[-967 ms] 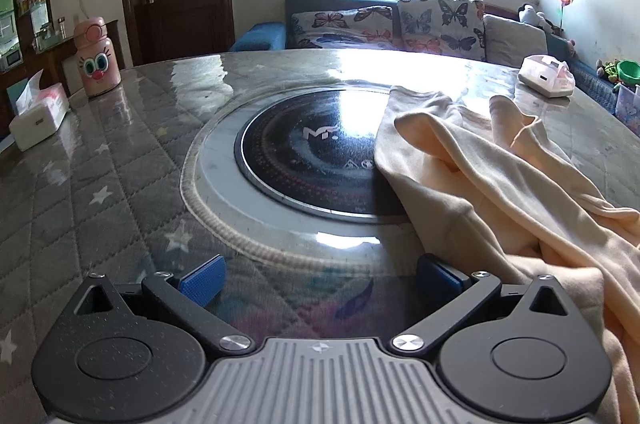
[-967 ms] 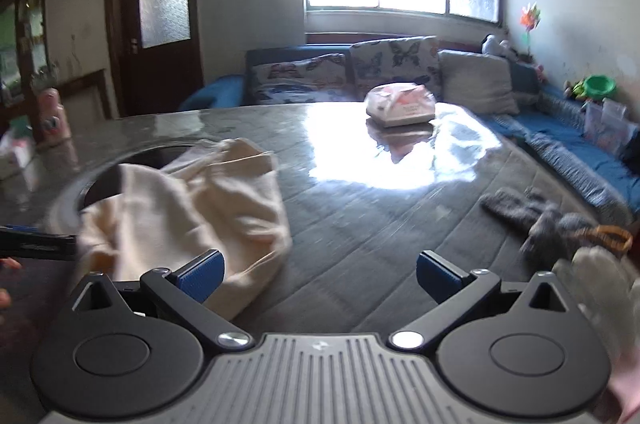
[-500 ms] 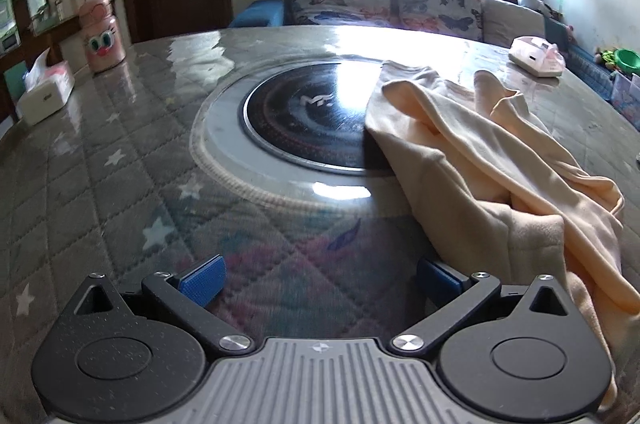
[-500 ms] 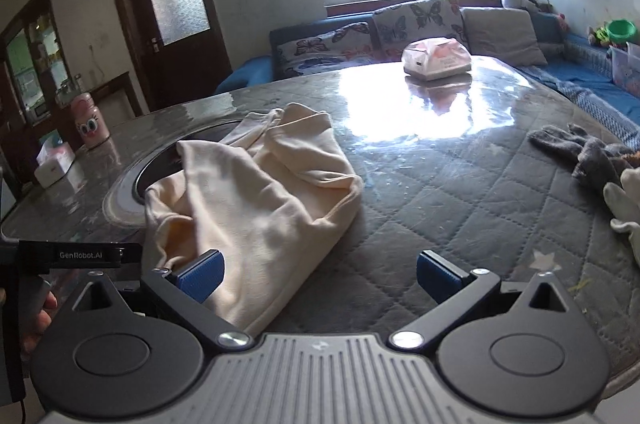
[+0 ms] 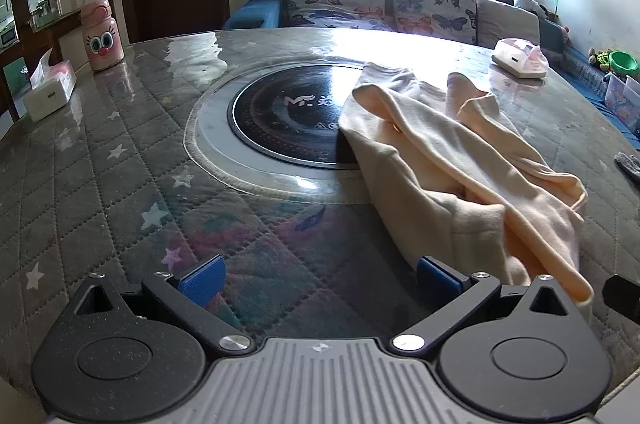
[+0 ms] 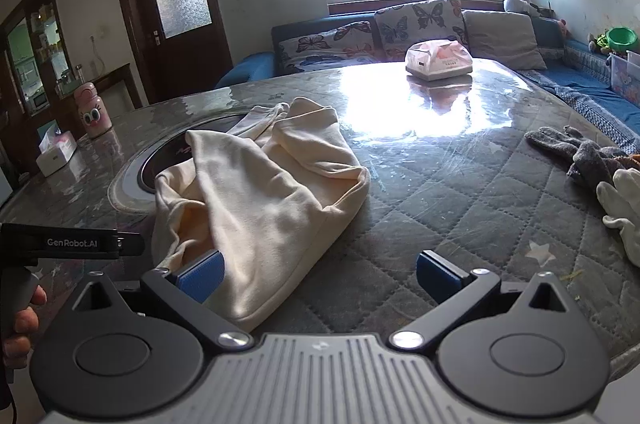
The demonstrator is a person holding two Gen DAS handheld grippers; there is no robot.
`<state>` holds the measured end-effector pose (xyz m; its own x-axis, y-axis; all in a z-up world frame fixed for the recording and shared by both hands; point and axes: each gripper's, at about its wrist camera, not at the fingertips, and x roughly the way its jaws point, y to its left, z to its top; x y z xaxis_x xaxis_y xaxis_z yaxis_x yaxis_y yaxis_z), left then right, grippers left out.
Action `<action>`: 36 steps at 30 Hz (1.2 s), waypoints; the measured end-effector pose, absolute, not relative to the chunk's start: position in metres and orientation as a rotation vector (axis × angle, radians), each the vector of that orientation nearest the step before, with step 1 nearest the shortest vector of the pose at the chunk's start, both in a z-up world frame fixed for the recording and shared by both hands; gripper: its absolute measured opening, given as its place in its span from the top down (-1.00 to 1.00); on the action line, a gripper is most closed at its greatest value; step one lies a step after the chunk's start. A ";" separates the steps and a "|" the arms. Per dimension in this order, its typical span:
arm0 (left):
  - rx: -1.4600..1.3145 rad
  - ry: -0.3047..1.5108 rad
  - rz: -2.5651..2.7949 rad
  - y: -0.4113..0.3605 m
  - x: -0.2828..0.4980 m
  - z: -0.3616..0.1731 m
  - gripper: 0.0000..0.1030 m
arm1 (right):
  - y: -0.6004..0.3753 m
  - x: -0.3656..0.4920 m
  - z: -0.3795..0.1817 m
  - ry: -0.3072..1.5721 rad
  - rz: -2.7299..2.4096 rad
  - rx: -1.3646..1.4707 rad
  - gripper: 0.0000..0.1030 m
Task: Fold clothes
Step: 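Move both tools toward the crumpled cream shirt on the table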
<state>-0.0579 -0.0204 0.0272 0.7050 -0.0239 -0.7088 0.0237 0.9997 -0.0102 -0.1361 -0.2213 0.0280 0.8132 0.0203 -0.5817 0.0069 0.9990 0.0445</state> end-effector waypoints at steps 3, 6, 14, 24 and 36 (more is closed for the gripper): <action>0.016 0.789 -0.037 -0.025 -0.062 0.028 -1.00 | -0.221 -0.143 0.034 0.632 0.021 0.082 -1.00; 0.029 0.785 -0.044 -0.030 -0.066 0.029 -1.00 | -0.218 -0.145 0.031 0.641 0.038 0.109 -1.00; 0.039 0.785 -0.040 -0.032 -0.069 0.031 -1.00 | -0.214 -0.140 0.028 0.637 0.120 0.145 -1.00; 0.057 0.790 -0.048 -0.036 -0.072 0.031 -1.00 | -0.243 -0.151 0.035 0.645 0.166 0.141 -1.00; 0.070 0.793 -0.047 -0.039 -0.070 0.030 -1.00 | -0.255 -0.137 0.028 0.658 0.189 0.121 -1.00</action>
<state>-0.0695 -0.0389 0.0303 0.7008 -0.0159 -0.7132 0.0687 0.9966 0.0454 -0.1367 -0.2548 0.0285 0.7748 0.2121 -0.5955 -0.1357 0.9759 0.1711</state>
